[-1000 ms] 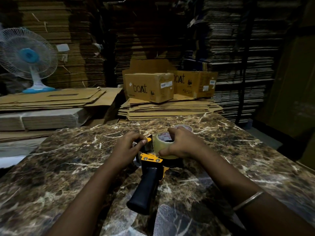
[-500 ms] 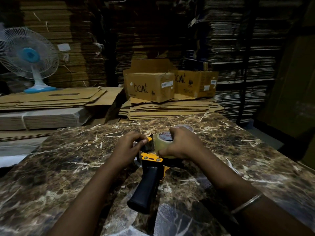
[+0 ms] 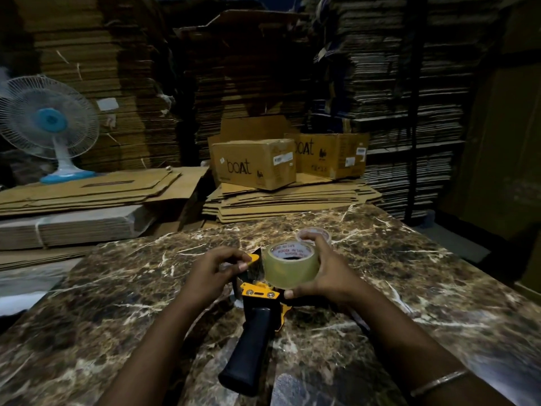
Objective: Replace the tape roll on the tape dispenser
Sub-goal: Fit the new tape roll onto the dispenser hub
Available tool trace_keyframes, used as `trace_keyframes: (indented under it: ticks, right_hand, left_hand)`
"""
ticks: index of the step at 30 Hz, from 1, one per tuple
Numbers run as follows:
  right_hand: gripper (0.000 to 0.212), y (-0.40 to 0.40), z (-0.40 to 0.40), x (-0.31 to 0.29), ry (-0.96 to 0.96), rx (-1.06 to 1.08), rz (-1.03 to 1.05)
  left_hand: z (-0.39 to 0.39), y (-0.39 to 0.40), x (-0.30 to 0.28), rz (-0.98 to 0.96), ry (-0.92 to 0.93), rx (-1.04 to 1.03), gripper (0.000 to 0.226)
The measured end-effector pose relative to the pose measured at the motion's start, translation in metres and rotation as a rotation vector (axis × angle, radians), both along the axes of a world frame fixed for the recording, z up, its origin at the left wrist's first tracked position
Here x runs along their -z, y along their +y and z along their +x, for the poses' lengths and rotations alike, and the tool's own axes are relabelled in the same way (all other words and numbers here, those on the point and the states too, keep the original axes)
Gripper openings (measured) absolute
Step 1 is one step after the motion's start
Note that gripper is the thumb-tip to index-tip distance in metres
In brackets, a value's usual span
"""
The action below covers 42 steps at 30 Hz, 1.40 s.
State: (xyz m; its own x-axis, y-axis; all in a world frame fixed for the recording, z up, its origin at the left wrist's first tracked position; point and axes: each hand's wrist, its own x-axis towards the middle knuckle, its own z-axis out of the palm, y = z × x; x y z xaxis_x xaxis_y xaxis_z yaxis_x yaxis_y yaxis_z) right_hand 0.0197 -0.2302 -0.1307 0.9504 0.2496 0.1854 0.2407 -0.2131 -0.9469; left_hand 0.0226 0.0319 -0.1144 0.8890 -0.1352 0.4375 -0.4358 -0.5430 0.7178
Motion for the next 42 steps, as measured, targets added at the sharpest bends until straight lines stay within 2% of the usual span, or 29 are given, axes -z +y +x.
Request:
trace_keyframes:
  ticks: [5, 8, 12, 14, 15, 19, 24, 26, 28, 31, 37, 40, 42]
  right_hand:
    - [0.109, 0.0, 0.007, 0.008, -0.018, -0.016, 0.029]
    - [0.109, -0.001, 0.009, 0.011, -0.022, -0.032, 0.045]
    - [0.112, -0.006, 0.011, 0.01, 0.021, -0.091, 0.043]
    - [0.119, -0.011, 0.013, 0.009, 0.02, -0.141, -0.005]
    - [0.122, -0.013, 0.015, 0.011, 0.017, -0.156, -0.032]
    - [0.117, -0.012, 0.016, 0.019, -0.008, -0.157, -0.105]
    - [0.086, -0.012, 0.014, 0.022, -0.016, -0.14, -0.022]
    - [0.08, -0.013, 0.013, 0.022, -0.022, -0.115, 0.058]
    - [0.074, -0.011, 0.013, 0.021, -0.021, -0.072, 0.165]
    - [0.064, -0.004, 0.011, 0.017, -0.009, -0.05, 0.323]
    - [0.065, 0.021, 0.007, 0.011, -0.083, -0.039, 0.492]
    - [0.058, 0.032, 0.004, 0.003, -0.151, 0.003, 0.561]
    - [0.061, 0.036, 0.001, -0.002, -0.177, 0.027, 0.575]
  left_hand:
    - [-0.002, 0.007, -0.005, -0.083, 0.079, 0.076, 0.034]
    - [-0.005, 0.013, -0.013, -0.146, 0.187, 0.129, 0.032]
    - [-0.015, -0.012, -0.029, -0.055, -0.035, 0.014, 0.025]
    - [-0.016, -0.032, -0.038, 0.025, -0.067, 0.029, 0.02]
    - [-0.015, -0.04, -0.042, 0.096, -0.046, 0.038, 0.024]
    - [-0.007, -0.067, -0.054, 0.287, 0.146, 0.028, 0.071]
    - [0.008, -0.089, -0.06, 0.519, 0.384, 0.108, 0.103]
    - [0.011, -0.085, -0.058, 0.414, 0.399, 0.128, 0.11]
    - [0.011, -0.077, -0.058, 0.205, 0.387, 0.147, 0.111]
    - [0.011, -0.063, -0.058, -0.062, 0.395, 0.18, 0.094]
    - [0.001, -0.04, -0.055, -0.288, 0.327, 0.255, 0.074]
    - [-0.003, -0.032, -0.048, -0.447, 0.363, 0.302, 0.077]
    - [-0.005, -0.028, -0.039, -0.551, 0.381, 0.312, 0.08]
